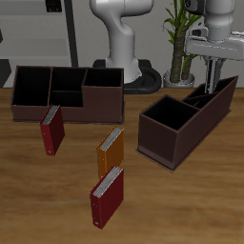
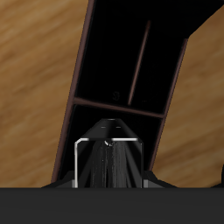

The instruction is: Place the striped book into the left desk caddy's left compartment

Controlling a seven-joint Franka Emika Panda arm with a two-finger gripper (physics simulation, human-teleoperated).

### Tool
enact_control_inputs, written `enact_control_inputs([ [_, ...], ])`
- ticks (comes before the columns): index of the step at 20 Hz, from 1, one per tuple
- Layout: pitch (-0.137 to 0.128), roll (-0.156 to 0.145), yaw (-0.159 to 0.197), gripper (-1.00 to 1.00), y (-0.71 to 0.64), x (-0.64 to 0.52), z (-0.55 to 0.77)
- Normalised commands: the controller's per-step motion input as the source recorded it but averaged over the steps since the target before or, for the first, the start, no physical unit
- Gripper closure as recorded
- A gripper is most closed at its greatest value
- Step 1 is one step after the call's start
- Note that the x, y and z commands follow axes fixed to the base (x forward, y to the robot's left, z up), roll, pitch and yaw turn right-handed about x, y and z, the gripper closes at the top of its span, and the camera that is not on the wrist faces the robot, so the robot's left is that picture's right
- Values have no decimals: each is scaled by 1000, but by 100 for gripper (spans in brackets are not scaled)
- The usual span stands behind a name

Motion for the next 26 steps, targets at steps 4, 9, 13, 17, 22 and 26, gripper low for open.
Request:
enact_control_inputs([
  [4, 19, -2, 1, 100, -20, 90, -110],
  [9, 19, 3, 3, 100, 1, 65, -143],
  [13, 54, 8, -12, 100, 29, 76, -212],
  [17, 32, 5, 7, 100, 17, 25, -129],
  [22, 85, 49, -15, -100, 33, 44, -192],
  [26, 61, 12, -24, -100, -74, 117, -150],
])
